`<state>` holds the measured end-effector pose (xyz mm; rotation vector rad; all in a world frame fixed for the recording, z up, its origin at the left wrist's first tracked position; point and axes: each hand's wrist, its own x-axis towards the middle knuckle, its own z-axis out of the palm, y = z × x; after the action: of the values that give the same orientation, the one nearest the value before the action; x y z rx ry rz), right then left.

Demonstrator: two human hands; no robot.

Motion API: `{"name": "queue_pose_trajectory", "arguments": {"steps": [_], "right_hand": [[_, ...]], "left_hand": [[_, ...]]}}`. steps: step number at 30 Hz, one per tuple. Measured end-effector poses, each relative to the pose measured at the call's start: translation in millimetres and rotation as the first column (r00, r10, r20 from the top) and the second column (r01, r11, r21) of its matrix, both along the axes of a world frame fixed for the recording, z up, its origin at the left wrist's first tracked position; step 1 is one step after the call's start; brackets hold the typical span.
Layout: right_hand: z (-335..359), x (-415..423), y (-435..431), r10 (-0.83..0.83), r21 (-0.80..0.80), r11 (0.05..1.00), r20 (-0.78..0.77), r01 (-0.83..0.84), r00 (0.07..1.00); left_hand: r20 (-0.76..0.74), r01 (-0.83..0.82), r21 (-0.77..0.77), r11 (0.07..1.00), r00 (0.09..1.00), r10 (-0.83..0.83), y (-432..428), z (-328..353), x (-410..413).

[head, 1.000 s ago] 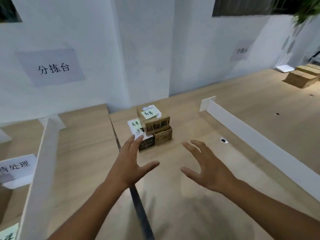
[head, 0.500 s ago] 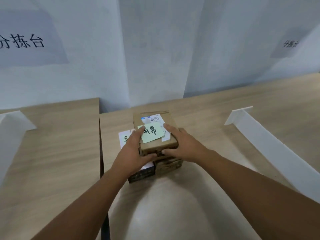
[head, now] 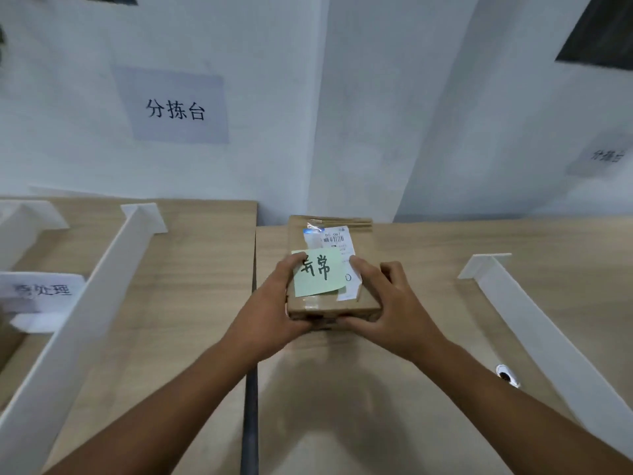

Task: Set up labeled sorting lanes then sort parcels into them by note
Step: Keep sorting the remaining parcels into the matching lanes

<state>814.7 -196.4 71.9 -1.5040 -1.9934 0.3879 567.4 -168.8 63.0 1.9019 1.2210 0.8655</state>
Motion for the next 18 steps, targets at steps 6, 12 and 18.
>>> {"name": "queue_pose_trajectory", "arguments": {"steps": [6,12,18], "right_hand": [[83.7,-93.5,-131.6,0.152,0.088,0.984,0.067,-0.158,0.986],[120.3,-228.2,-277.8,0.327,0.17,0.928,0.047,-0.331,0.944],[120.0,-353.5,-393.4,0.429,0.271,0.873,-0.031,-0.406,0.903]], "left_hand": [[0.076,-0.058,0.139,0.989,0.996,0.047,-163.0,73.9,-104.1],[0.014,-0.269,0.218,0.938,0.962,0.272,-352.1,113.0,-232.2],[-0.09,-0.361,0.218,0.907,0.918,0.387,-489.0,134.7,-348.4]]}}
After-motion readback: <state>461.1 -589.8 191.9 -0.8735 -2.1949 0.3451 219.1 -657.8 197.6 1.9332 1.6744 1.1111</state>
